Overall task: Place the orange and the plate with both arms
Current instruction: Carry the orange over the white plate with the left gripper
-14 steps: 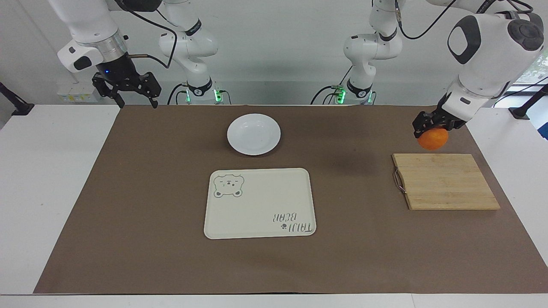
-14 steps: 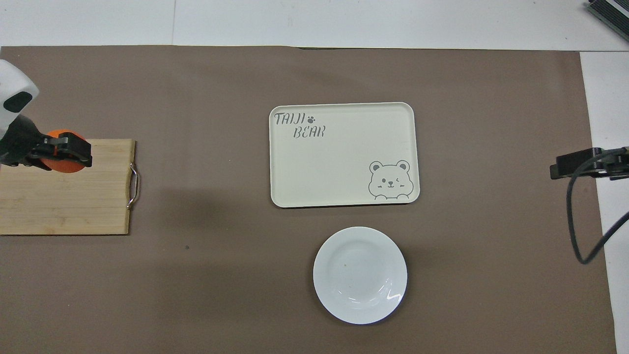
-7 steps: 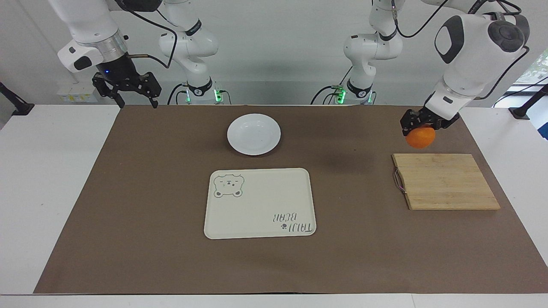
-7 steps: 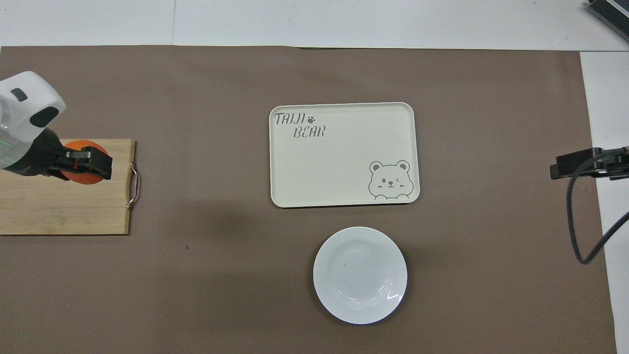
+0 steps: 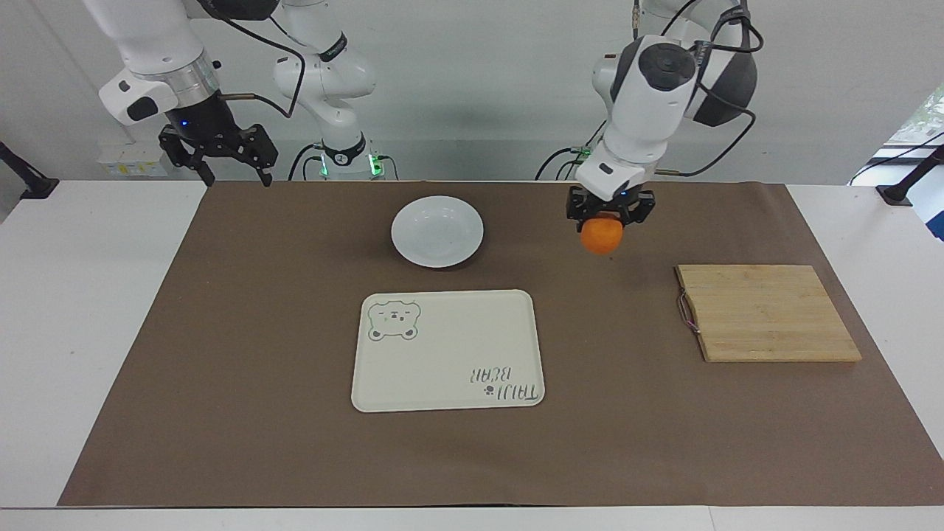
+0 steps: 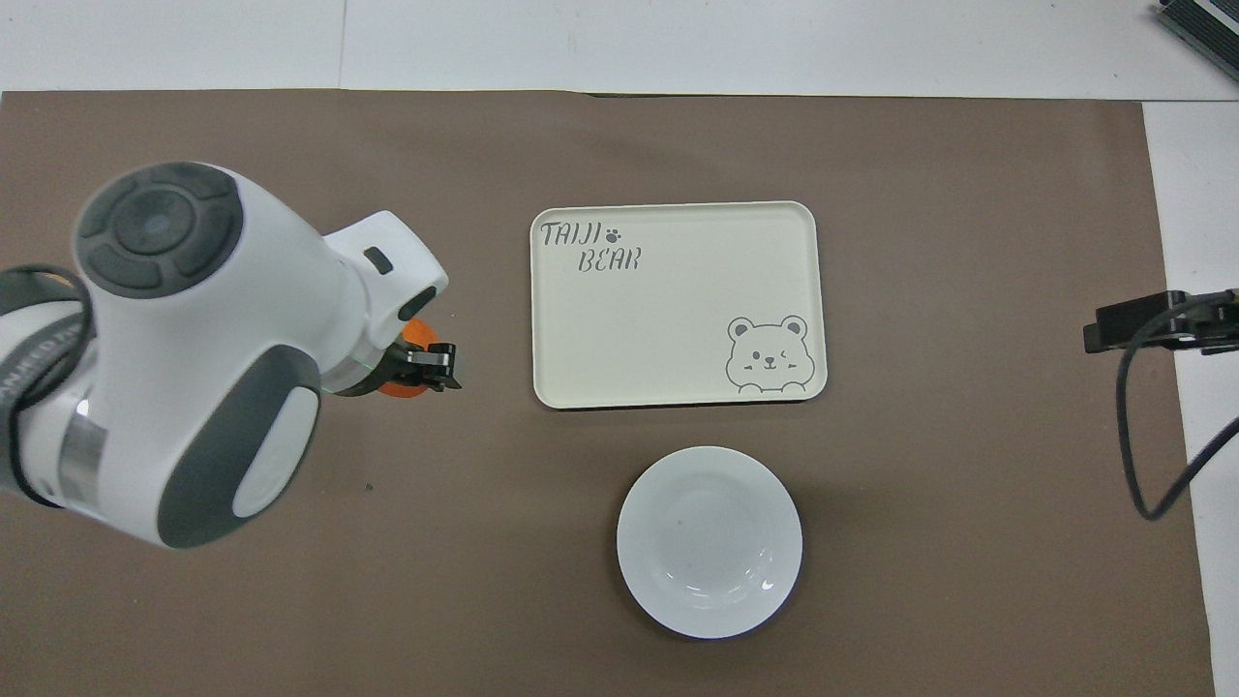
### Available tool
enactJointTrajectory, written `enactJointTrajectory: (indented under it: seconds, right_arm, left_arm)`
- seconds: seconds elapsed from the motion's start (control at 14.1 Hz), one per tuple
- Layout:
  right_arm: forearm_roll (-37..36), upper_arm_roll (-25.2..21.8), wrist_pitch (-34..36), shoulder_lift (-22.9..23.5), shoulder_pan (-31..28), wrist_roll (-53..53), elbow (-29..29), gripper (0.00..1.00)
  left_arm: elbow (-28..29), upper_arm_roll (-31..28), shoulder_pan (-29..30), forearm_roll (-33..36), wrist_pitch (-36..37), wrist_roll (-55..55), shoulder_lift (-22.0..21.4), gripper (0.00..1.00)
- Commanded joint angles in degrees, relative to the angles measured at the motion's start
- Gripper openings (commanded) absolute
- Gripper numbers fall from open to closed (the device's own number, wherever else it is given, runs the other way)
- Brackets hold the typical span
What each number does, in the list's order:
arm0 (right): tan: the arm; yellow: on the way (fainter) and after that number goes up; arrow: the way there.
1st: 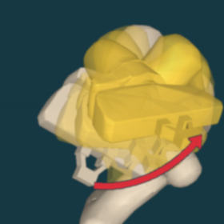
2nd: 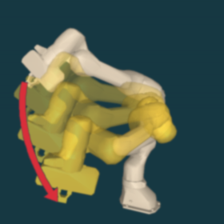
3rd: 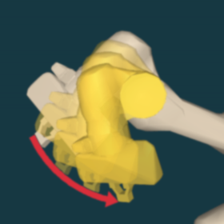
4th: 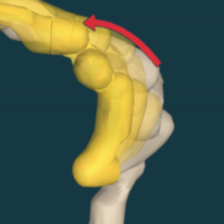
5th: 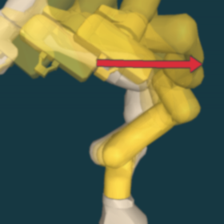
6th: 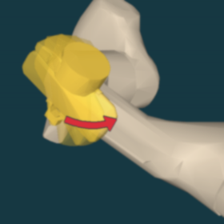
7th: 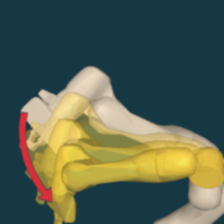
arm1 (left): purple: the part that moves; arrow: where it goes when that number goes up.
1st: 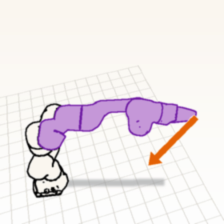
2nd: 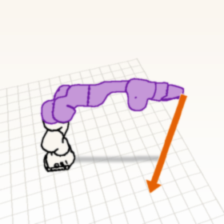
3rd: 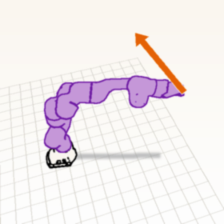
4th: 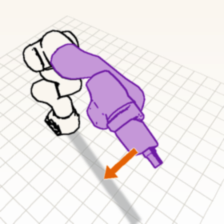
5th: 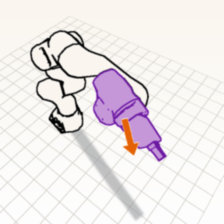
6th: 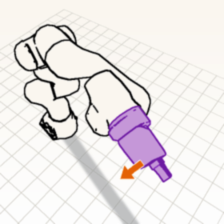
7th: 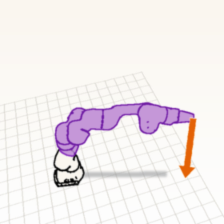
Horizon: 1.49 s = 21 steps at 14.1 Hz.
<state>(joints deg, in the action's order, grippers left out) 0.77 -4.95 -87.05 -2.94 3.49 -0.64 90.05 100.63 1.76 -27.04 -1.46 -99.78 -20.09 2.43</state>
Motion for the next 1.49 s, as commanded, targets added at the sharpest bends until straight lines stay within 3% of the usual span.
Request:
enactJointTrajectory:
  seconds: [0.0, 0.28, 0.64, 1.14, 1.42]
  right_arm:
    - [-0.25, 0.2, 0.91, 0.66, -0.5, 0.9, -1.19, 1.0]
    - [-0.25, 0.2, 0.91, 0.66, -0.5, 0.9, -1.11, 1.0]
    - [-0.25, 0.2, 0.91, 0.66, -0.5, 0.9, -1.19, 1.0]
    - [-0.25, 0.2, 0.91, 0.66, -0.5, 0.9, -1.19, 1.0]
    - [-0.25, 0.2, 0.91, 0.66, -0.5, 0.9, -1.11, 1.0]
  left_arm:
    - [4.03, -1.06, -6.6, 0.84, -5.4, -7.12, -0.23, 0.0]
    - [11.32, -1.05, -14.0, 0.58, -17.0, -14.87, 2.06, 0.0]
    - [13.09, -0.97, -21.2, 0.23, -25.62, -24.71, 6.53, 0.0]
    - [13.89, -0.7, -24.11, -1.44, -27.04, -28.76, 6.45, 0.0]
    - [15.29, -0.7, -29.2, -1.44, -34.24, -33.68, 11.36, 0.0]
